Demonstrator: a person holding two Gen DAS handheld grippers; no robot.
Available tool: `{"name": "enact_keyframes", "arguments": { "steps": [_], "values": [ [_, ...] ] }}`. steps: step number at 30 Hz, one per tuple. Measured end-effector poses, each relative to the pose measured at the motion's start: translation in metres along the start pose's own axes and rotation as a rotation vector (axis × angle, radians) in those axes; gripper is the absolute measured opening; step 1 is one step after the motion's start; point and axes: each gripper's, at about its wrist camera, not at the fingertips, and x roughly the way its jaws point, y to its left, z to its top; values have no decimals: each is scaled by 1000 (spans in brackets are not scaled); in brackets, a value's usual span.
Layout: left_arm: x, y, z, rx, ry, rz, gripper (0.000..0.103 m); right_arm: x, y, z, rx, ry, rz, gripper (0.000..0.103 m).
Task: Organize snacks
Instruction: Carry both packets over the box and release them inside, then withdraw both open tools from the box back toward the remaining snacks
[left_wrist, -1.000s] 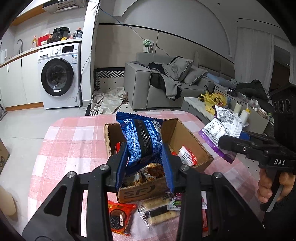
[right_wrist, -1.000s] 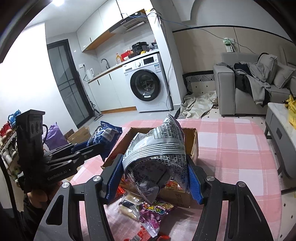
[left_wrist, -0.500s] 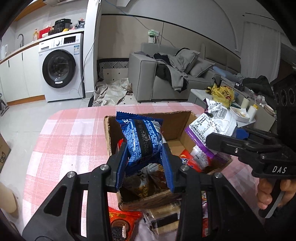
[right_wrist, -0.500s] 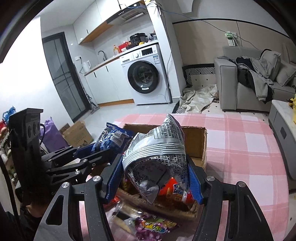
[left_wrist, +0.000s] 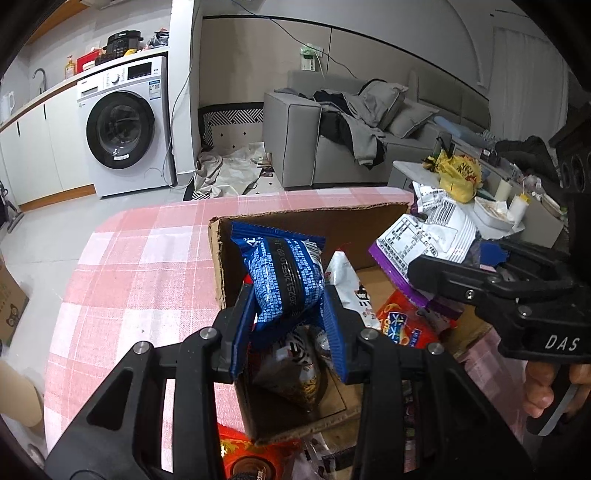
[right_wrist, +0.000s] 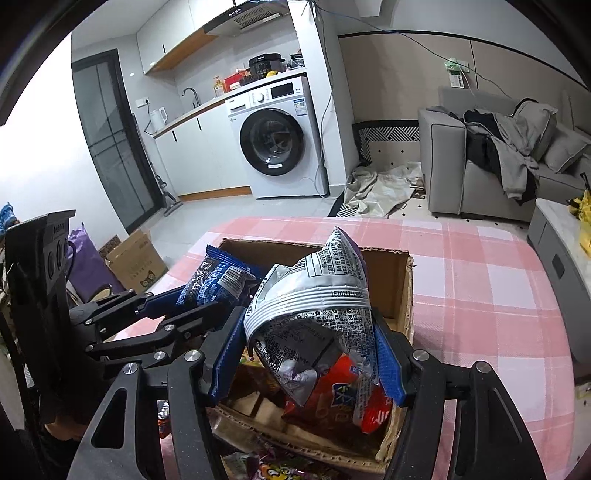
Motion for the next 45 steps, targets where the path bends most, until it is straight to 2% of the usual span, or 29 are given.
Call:
{"name": "enact_keyframes", "arguments": {
  "steps": [3,6,8,10,11,12,14,16,25,30,37,45],
  "values": [
    [6,-1,3,8,5,13,33,5,1,1,-20,3,-56,65],
    [3,-2,6,2,-2,1,35,0,2,0,-25,-25,-54,71],
    [-4,-1,5,-5,-13,-10,41,-9,7,-1,-54,-47,-64,82],
    [-14,1,2,-17,-27,-15,66,-17,11,-2,-74,-58,-107,85],
    [-19,3,1,-25,-33,-15,74,-23,10,-3,-71,-64,-103,88],
    [-24,5,0,-33,-35,-10,86,-28,9,-5,-59,-64,-89,90],
    [-36,9,-5,-44,-38,-1,91,-37,6,-10,-41,-74,-76,103],
    [-48,11,-10,-49,-44,13,102,-45,5,-14,-36,-68,-72,102],
    [-107,22,-47,-75,-70,37,102,-72,3,-42,-7,-39,-50,103],
    [-127,25,-70,-72,-72,53,102,-78,2,-66,24,-8,-19,103],
    [-131,24,-92,-64,-55,55,102,-73,3,-94,47,42,-25,103],
    [-112,25,-101,-57,-5,53,102,-65,-4,-96,70,67,-28,103]
  ]
}}
